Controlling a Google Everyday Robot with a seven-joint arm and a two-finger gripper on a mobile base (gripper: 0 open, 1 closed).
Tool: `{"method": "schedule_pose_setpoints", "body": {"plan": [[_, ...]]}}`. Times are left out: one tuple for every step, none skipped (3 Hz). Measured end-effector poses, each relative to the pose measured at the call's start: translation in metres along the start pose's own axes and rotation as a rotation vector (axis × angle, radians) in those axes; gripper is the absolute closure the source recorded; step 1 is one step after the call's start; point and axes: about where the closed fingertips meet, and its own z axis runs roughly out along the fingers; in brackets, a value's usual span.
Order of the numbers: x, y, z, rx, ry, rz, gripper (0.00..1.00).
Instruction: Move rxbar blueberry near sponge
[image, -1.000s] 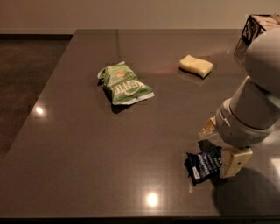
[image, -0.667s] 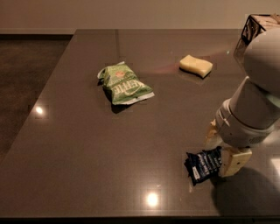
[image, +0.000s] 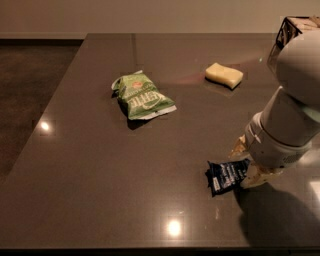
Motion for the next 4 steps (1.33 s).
{"method": "schedule_pose_setpoints", "body": {"plan": [[0.005, -0.02, -0.015, 0.042, 0.009, 0.094, 1.0], [0.026, -0.071, -0.047, 0.121, 0.029, 0.267, 1.0], [0.052, -0.119, -0.072, 0.2, 0.021, 0.463, 1.0], [0.083, -0.16, -0.086, 0.27, 0.015, 0.647, 1.0]]}}
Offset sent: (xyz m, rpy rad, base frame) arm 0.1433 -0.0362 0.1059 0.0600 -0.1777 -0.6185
